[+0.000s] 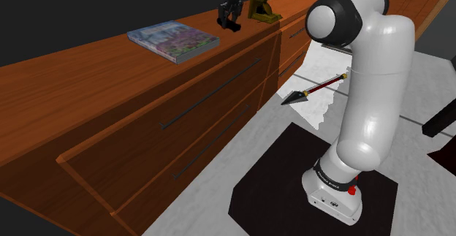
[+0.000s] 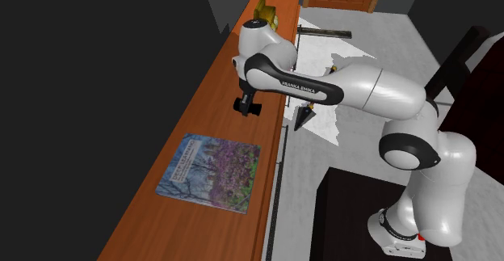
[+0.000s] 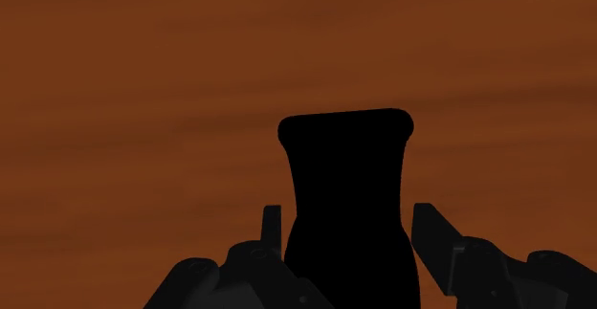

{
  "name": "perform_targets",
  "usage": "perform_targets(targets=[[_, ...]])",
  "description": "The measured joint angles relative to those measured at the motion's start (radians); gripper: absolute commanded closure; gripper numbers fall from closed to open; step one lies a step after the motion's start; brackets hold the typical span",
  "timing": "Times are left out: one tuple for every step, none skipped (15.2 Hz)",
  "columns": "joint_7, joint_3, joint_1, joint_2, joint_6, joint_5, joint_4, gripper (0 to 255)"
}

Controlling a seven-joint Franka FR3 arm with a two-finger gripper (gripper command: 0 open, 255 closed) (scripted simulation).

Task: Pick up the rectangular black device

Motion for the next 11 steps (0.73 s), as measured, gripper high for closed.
perform_targets(targets=[[0.001,0.000,0.000,0.001,-0.012,0.000,0.012,255],[0.002,0.000,-0.003,0.007,-0.029,0.001,0.036,255],[0.004,0.001,-0.004,0.015,-0.047,0.003,0.062,255],[0.004,0.000,-0.005,0.016,-0.059,0.003,0.074,255],[0.005,0.001,-0.008,0.026,-0.079,0.005,0.104,255],[0.005,0.001,-0.012,0.041,-0.100,0.008,0.141,255],[0.004,0.001,-0.017,0.051,-0.121,0.011,0.172,255],[0.006,0.002,-0.019,0.062,-0.139,0.013,0.201,255],[0.007,0.002,-0.024,0.074,-0.162,0.015,0.237,255],[0.007,0.003,-0.029,0.087,-0.184,0.018,0.271,255],[0.008,0.003,-0.033,0.099,-0.205,0.021,0.305,255]])
